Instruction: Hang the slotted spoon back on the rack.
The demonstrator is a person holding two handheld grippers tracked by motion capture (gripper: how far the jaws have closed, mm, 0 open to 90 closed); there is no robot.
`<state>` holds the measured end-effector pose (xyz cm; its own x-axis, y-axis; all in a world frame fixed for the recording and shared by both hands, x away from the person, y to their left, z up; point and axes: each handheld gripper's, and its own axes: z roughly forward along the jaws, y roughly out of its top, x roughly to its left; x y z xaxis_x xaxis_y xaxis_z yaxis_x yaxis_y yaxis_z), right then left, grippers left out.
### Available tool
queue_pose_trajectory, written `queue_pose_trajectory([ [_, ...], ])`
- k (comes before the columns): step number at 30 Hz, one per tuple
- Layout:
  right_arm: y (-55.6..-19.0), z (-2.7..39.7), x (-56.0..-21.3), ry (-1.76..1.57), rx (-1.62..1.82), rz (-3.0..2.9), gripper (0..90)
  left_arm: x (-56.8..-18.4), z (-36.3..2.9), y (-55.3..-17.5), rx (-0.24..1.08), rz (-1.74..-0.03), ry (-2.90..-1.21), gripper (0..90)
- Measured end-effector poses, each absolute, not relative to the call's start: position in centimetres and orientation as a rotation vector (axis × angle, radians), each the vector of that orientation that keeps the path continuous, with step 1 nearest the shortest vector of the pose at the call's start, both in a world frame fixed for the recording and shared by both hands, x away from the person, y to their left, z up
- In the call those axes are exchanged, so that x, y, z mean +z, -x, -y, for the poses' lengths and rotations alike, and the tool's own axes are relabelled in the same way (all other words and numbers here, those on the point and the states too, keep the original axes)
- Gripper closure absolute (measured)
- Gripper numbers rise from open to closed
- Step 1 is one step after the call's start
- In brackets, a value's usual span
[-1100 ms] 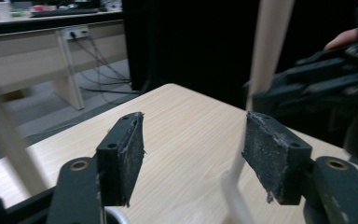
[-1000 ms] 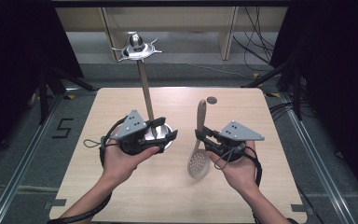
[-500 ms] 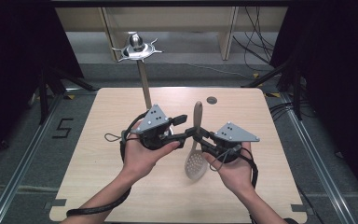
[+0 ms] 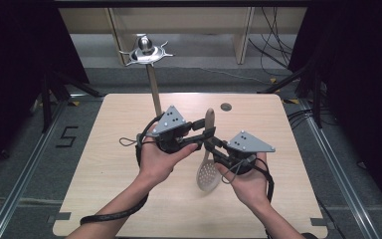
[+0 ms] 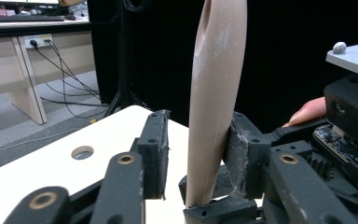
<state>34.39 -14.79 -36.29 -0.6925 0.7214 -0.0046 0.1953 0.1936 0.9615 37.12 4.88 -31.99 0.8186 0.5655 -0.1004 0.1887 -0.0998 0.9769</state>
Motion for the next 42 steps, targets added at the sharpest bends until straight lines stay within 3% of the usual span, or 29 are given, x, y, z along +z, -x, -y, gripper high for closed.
queue_pose_trajectory([
  [7, -34.3, 14.8, -36.2, -0.849, 1.466, -2.012, 74.9, -31.9, -4.8, -37.2, 0.347, -0.588, -1.673, 71.6],
  [13, -34.1, 14.5, -36.1, -0.862, 1.467, -2.001, 74.6, -31.7, -4.9, -37.1, 0.354, -0.582, -1.675, 73.1],
  [19, -33.9, 14.6, -35.6, -0.779, 1.412, -1.992, 56.3, -31.6, -5.8, -37.3, 0.366, -0.598, -1.675, 73.5],
  [24, -33.4, 15.3, -35.9, -0.759, 1.364, -2.014, 48.5, -31.3, -7.3, -37.4, 0.381, -0.606, -1.667, 73.5],
  [42, -33.3, 18.9, -38.2, -0.898, 1.354, -2.011, 46.2, -30.0, -12.2, -37.5, 0.417, -0.541, -1.661, 73.6],
])
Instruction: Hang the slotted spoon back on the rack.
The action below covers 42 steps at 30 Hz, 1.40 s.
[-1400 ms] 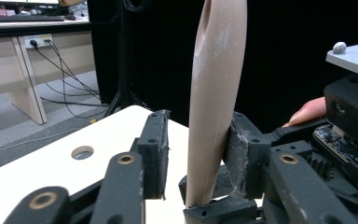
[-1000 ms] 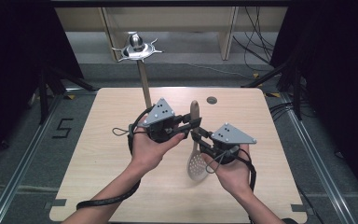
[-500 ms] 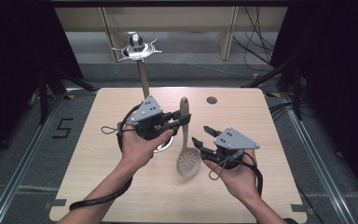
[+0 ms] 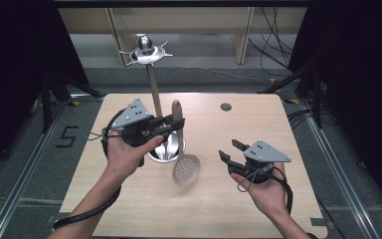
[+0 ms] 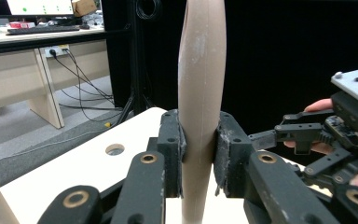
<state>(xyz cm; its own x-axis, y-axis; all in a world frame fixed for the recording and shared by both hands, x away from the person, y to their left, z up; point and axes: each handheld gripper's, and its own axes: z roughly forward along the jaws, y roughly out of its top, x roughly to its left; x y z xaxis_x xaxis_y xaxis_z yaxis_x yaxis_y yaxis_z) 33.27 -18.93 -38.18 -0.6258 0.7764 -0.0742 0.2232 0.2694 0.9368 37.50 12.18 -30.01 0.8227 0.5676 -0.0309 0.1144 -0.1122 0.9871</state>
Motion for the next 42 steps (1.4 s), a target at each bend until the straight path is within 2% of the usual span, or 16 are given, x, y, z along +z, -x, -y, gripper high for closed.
queue_pose_trajectory([
  [16, -33.3, 20.9, -40.3, -1.001, 1.302, -2.036, 46.4, -29.4, -14.8, -38.0, 0.374, -0.577, -1.663, 73.6],
  [42, -33.7, 22.6, -41.8, -1.014, 1.273, -2.023, 46.6, -28.2, -15.5, -39.6, 0.334, -0.589, -1.668, 73.5],
])
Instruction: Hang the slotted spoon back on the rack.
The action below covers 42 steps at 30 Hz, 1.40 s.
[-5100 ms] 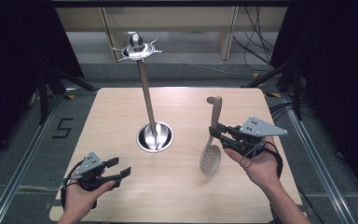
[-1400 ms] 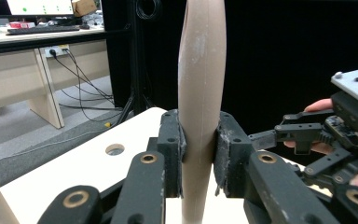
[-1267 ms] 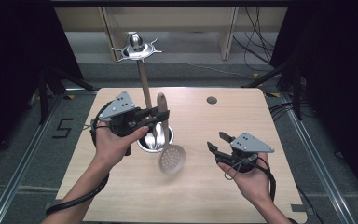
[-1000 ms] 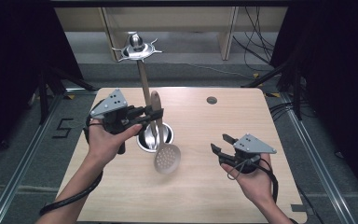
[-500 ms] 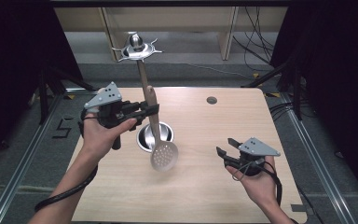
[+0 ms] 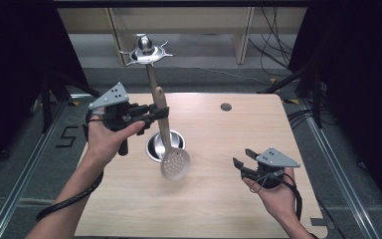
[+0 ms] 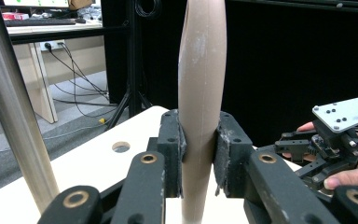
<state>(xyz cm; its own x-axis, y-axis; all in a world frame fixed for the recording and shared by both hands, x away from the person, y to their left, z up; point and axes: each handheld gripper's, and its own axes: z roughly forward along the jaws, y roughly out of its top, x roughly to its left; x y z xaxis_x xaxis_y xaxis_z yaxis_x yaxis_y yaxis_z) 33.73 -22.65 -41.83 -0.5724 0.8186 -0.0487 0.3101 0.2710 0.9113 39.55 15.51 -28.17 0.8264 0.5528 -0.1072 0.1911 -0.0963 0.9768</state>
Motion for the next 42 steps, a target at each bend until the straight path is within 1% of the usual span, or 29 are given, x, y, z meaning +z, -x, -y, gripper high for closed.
queue_pose_trajectory([
  [42, -33.6, 22.5, -42.1, -1.066, 1.272, -2.038, 46.7, -26.1, -16.2, -41.2, 0.303, -0.577, -1.695, 73.6],
])
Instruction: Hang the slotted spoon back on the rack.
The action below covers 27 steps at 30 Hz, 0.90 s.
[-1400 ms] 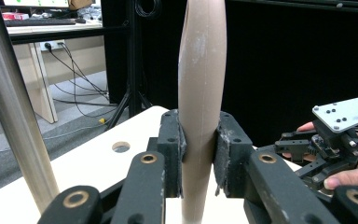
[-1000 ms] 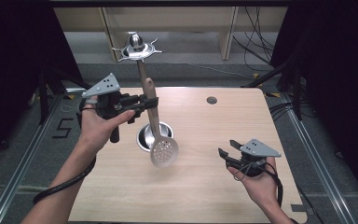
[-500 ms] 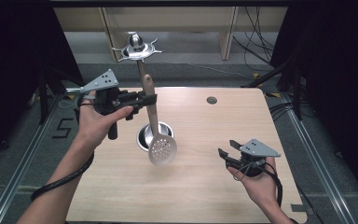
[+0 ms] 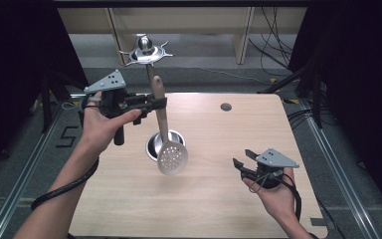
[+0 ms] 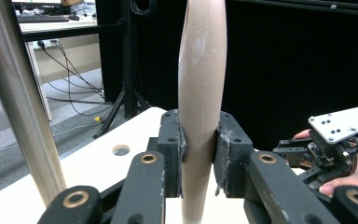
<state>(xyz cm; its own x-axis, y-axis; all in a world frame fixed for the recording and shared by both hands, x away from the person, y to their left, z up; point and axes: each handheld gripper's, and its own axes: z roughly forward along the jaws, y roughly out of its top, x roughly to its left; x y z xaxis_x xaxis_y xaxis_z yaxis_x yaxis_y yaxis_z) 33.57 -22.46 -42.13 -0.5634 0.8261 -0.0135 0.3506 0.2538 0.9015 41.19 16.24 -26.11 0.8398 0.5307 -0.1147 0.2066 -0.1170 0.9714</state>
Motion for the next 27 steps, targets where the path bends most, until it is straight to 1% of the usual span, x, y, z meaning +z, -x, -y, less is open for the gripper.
queue_pose_trajectory([
  [27, -33.74, 22.37, -42.33, -1.04, 1.275, -2.004, 46.6, -25.21, -16.43, -41.77, 0.291, -0.576, -1.705, 73.6],
])
